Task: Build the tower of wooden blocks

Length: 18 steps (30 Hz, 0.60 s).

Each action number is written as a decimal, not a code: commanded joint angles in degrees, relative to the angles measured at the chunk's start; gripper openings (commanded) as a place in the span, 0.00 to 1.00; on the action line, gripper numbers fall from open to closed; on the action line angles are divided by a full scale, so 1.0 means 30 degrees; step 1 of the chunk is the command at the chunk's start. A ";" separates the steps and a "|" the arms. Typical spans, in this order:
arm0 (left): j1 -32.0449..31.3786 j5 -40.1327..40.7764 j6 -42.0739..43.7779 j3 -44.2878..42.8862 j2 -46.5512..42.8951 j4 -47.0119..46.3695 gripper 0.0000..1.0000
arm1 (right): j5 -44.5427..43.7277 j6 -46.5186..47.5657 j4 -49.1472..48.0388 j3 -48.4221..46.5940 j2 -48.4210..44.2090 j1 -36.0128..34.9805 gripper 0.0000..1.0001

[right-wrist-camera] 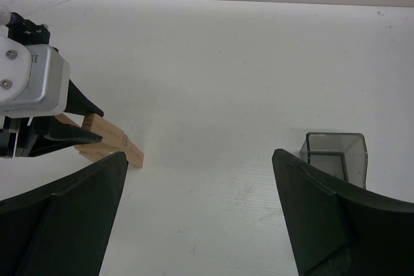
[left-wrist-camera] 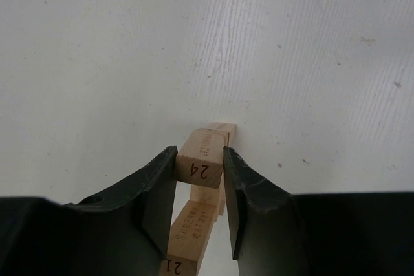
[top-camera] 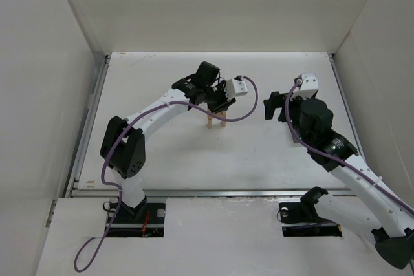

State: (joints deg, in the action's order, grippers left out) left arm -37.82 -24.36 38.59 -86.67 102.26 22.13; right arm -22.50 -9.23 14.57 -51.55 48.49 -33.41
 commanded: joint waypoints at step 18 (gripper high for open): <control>-0.0048 -0.0259 0.0291 0.0268 -0.0248 0.0123 0.54 | -0.0058 0.0324 -0.0696 -0.0102 -0.0314 0.0091 0.99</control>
State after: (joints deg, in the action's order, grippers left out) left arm -37.82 -24.29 38.76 -86.59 102.32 22.37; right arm -22.50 -9.08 14.57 -51.53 48.42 -33.41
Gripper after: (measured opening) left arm 0.538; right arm 0.993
